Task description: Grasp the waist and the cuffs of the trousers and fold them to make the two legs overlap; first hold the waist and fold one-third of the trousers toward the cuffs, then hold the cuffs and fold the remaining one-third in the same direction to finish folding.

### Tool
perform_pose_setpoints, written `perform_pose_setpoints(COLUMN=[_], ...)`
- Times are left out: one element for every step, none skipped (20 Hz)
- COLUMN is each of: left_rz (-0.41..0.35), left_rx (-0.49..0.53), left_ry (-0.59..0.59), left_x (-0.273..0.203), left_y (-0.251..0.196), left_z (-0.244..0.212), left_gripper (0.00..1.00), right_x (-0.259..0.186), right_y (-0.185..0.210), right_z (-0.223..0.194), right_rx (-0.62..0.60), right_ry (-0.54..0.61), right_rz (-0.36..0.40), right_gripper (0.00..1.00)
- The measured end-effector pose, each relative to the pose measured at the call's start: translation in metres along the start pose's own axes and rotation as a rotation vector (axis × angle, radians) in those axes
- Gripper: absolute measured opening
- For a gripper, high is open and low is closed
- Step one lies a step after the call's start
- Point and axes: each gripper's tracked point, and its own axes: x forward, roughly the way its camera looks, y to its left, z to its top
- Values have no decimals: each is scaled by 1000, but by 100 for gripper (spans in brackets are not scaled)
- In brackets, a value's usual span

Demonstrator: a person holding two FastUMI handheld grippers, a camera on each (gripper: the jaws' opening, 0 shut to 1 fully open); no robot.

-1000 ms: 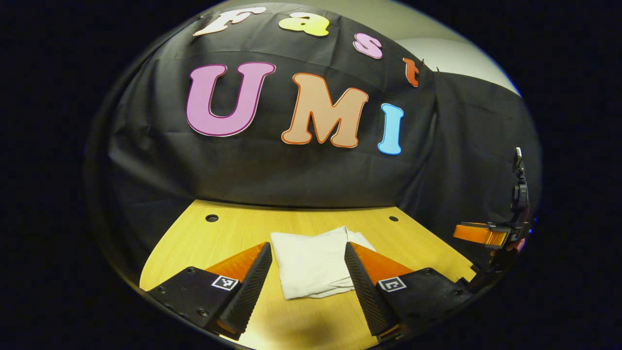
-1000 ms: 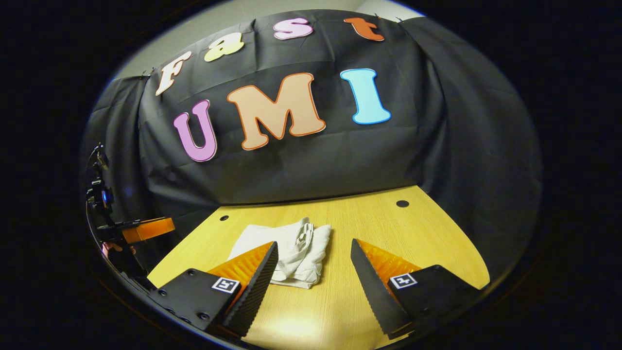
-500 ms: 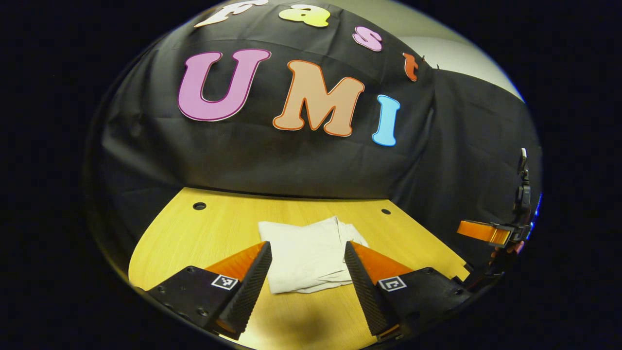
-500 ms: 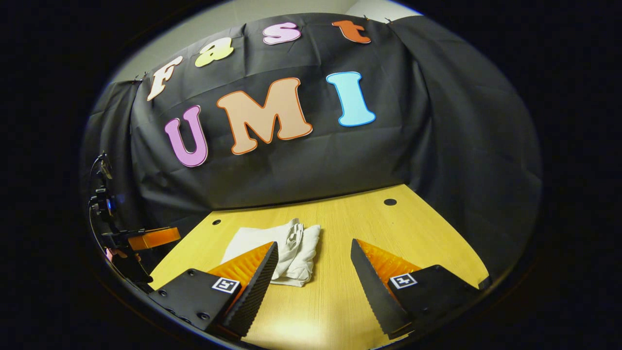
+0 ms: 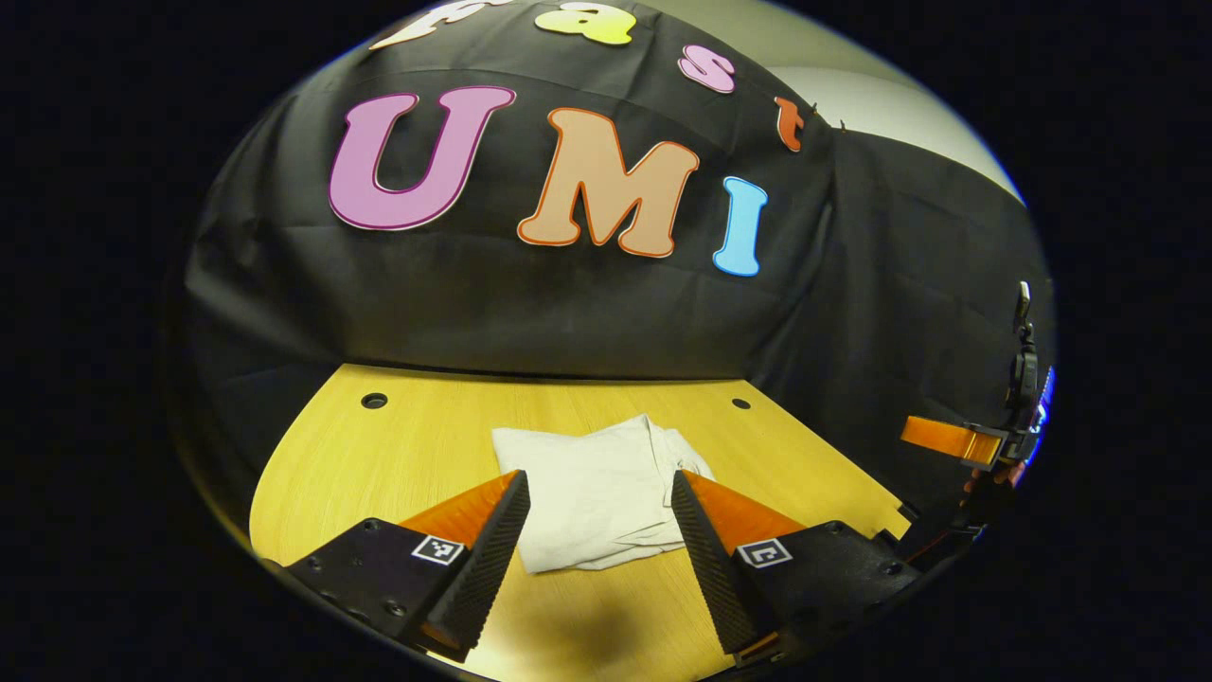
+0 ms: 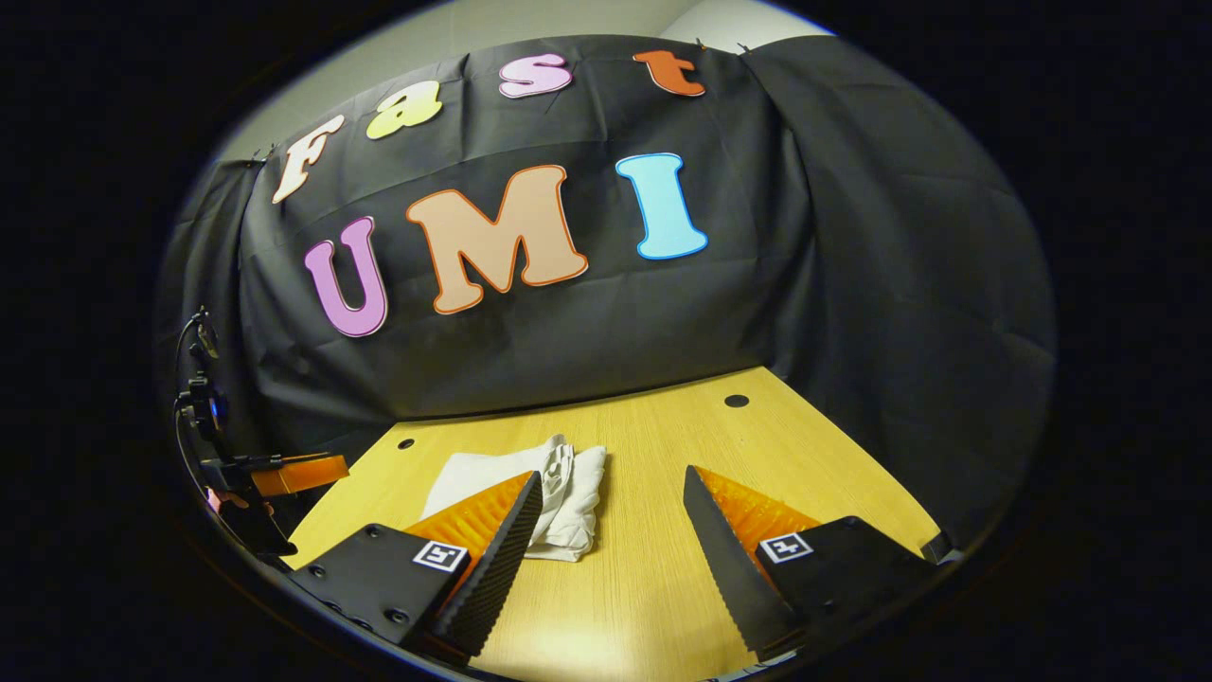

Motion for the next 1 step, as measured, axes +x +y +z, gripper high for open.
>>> perform_pose_setpoints(left_rz=[-12], left_rx=[7], left_ry=[3], left_x=[1], left_y=[-1], left_z=[-1], left_gripper=[88], right_x=[1], right_y=[0], right_z=[2], right_rx=[1], right_ry=[-6], right_rz=[-7], right_gripper=[96])
